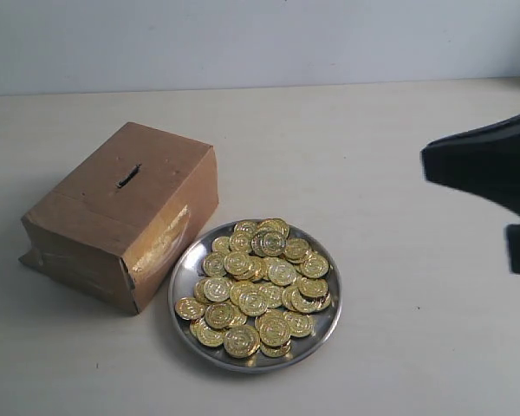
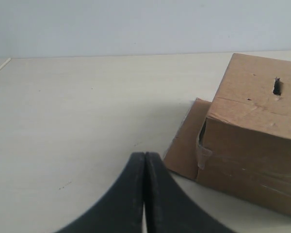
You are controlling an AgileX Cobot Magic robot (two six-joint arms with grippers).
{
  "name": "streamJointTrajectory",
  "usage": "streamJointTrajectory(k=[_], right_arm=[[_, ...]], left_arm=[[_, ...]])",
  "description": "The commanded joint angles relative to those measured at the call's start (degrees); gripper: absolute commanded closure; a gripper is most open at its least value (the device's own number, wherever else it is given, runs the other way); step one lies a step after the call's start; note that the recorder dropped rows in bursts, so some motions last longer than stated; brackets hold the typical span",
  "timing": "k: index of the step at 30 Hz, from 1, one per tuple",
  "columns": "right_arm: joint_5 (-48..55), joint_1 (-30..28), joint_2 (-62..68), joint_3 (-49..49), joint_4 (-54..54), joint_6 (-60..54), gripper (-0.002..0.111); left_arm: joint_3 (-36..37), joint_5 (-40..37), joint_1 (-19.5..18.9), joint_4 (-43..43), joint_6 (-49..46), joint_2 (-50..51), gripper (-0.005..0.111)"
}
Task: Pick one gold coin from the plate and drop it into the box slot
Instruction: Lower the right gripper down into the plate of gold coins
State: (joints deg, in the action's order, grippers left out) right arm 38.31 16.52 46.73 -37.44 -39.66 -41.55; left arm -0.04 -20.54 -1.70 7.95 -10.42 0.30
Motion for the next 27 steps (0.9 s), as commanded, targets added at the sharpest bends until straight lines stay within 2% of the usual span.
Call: streamJointTrajectory(k=[1, 8, 14, 16, 20, 21, 22, 27], right_arm=[[0.7, 6.4, 10.6, -3.7, 5.1, -0.1, 0.108], [0.6, 15.0, 31.0, -12.3, 15.6, 4.2, 0.108], [0.5, 15.2, 42.9, -18.1, 16.4, 3.6, 0.106], [0.9, 15.2, 46.4, -19.5, 16.5, 0.0, 0.097], [1.0, 15.2, 52.4, -21.9, 16.5, -6.0, 0.065], [1.0, 15.2, 53.1, -21.9, 16.5, -6.7, 0.06], [0.8, 15.2, 54.4, -21.9, 16.6, -7.5, 0.056], [0.4, 15.6, 56.7, -21.9, 19.8, -7.5, 0.056]], left_arm=[[0.0, 0.8, 0.0, 0.4, 0.1, -0.3, 0.107], [0.0, 0.8, 0.0, 0.4, 0.1, -0.3, 0.107], [0.0, 0.8, 0.0, 0.4, 0.1, -0.3, 0.107], [0.0, 0.8, 0.0, 0.4, 0.1, -0.3, 0.107], [0.0, 0.8, 0.0, 0.4, 0.1, -0.3, 0.107], [0.0, 0.8, 0.0, 0.4, 0.1, -0.3, 0.107], [0.0, 0.8, 0.0, 0.4, 0.1, -0.3, 0.107], [0.0, 0.8, 0.0, 0.4, 0.1, -0.3, 0.107]])
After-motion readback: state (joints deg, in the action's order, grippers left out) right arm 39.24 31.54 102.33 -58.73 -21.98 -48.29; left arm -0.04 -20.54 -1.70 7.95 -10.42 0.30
